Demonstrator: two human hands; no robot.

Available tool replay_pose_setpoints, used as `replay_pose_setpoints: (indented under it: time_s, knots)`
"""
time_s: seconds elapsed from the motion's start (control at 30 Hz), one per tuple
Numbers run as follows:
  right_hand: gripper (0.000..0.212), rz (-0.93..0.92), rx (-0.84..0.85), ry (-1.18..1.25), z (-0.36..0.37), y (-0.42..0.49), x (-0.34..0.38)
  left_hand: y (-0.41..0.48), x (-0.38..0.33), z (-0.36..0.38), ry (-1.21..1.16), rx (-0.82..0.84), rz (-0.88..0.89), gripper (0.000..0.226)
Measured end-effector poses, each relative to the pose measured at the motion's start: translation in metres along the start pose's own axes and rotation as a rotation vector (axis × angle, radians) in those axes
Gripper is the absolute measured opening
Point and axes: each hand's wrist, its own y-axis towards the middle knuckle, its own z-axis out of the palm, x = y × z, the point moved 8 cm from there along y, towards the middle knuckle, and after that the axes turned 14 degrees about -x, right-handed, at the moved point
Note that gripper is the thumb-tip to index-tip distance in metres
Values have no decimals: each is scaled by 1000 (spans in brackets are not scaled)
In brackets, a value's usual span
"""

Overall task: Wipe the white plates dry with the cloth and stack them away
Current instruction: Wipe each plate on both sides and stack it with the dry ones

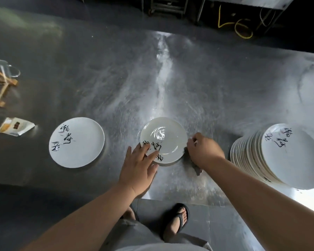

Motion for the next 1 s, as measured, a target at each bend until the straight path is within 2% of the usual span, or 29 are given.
replay_pose_setpoints:
  time_s: [0.07, 0.13, 0.17, 0.23, 0.3, 0.37, 0.5, 0.6, 0.63, 0.7, 0.77, 0.87, 1.0]
  knots:
    - [39, 4, 14, -47, -1, 4, 3, 7, 2, -15, -121, -39, -157, 45]
    - [42, 39, 70, -28, 2, 10, 7, 20, 16, -39, -310, -140, -481, 47]
    - [42, 55, 108, -6, 3, 14, 10, 26, 28, -43, -377, -132, -669, 51]
    - [42, 54, 194, 21, 4, 19, 20, 39, 43, -34, -471, 36, -963, 57]
    - [41, 60, 230, 73, 3, 20, 28, 45, 43, -20, -635, 238, -1196, 53]
    - [42, 90, 238, 130, 4, 20, 28, 46, 40, -19, -751, 322, -1377, 48]
    - [44, 131, 139, 283, -8, 11, 22, 54, 36, -27, -944, 288, -1461, 65]
    - [41, 189, -49, 593, -37, -9, 20, 62, 31, -38, -1226, 178, -1492, 56]
    - [40, 201, -92, 686, -45, -16, 20, 65, 30, -44, -1285, 143, -1461, 44]
    - [38, 162, -86, 687, -58, -32, 23, 70, 31, -55, -1324, 81, -1364, 15]
    - [35, 101, -73, 567, -69, -42, 22, 74, 28, -65, -1381, 44, -1300, 25]
    - [31, 141, -167, 550, -94, -48, 10, 78, 8, -86, -1478, 108, -1203, 31]
    - [15, 218, -328, 854, -126, -55, 12, 81, -8, -107, -1526, 105, -1139, 27]
